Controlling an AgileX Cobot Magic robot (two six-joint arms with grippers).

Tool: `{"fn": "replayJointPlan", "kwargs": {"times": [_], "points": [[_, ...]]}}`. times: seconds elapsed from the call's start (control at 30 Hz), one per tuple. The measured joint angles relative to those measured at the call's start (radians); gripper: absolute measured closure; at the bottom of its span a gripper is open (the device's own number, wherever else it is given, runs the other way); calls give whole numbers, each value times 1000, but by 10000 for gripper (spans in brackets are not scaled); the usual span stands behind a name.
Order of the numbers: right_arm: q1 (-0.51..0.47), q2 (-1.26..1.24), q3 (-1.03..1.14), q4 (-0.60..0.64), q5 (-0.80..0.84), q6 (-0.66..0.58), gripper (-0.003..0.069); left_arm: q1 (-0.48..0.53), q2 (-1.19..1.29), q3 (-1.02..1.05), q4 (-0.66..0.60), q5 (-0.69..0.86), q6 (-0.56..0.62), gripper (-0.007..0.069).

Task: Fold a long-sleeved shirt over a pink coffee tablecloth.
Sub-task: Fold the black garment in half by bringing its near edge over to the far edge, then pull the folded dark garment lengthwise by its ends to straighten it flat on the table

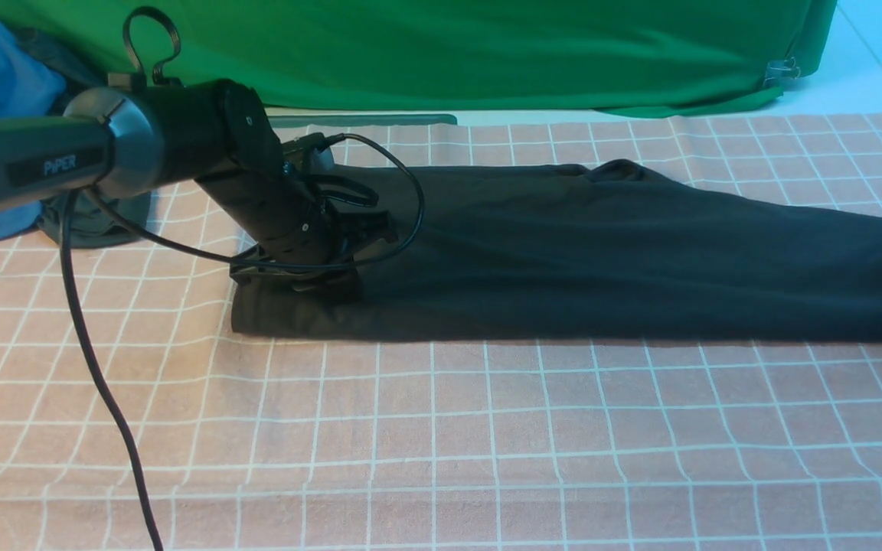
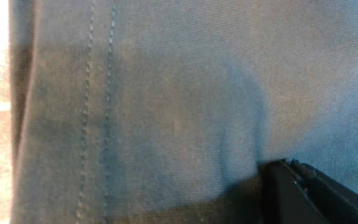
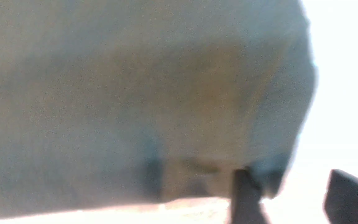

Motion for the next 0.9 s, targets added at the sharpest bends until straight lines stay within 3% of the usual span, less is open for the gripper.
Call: {"fn": "replayJointPlan", "kwargs": {"times": [0.1, 0.2, 0.8, 0.9], "points": [[-1, 0, -80, -5, 27, 64, 62, 0, -41, 0, 13, 16, -6, 611], [-1, 0, -157, 17, 50, 70, 12, 0, -99, 0, 18, 21, -6, 611], [-1, 228, -206, 135, 72, 62, 1, 0, -258, 0, 26, 151, -14, 611], [-4, 237, -214, 161, 78, 44, 26, 0, -258, 0, 30, 150, -26, 611]]}}
